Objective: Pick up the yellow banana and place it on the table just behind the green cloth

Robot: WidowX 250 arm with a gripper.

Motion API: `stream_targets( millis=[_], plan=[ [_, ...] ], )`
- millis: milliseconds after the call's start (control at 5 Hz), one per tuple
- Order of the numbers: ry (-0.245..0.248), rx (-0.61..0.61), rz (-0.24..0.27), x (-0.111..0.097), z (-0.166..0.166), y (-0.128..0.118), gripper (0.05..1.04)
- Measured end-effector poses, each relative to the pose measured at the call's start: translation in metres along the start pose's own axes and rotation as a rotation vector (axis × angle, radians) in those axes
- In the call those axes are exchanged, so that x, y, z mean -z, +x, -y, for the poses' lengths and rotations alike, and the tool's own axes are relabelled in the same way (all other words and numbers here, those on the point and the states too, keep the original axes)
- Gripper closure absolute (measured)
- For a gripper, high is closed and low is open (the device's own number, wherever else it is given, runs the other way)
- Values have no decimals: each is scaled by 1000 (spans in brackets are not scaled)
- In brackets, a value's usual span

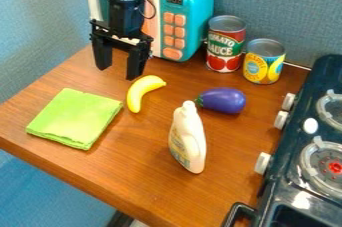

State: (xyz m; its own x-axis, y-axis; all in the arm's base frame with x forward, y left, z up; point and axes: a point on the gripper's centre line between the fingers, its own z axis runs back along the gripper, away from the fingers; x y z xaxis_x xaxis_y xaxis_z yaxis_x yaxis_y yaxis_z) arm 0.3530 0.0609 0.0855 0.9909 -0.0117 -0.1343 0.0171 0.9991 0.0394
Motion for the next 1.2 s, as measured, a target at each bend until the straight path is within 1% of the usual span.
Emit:
stream_targets(
  millis=[200,400,600,800,1000,1200],
  plan=[
    [-6,1,-36,12,1,-1,82],
    [-18,11,-53,23,2,3,83],
    [20,-35,-53,32,-4,14,82],
    [36,-40,-48,38,-1,23,82],
    [29,-39,-70,49,10,33,82],
    [26,-62,-60,52,12,35,82]
  ],
)
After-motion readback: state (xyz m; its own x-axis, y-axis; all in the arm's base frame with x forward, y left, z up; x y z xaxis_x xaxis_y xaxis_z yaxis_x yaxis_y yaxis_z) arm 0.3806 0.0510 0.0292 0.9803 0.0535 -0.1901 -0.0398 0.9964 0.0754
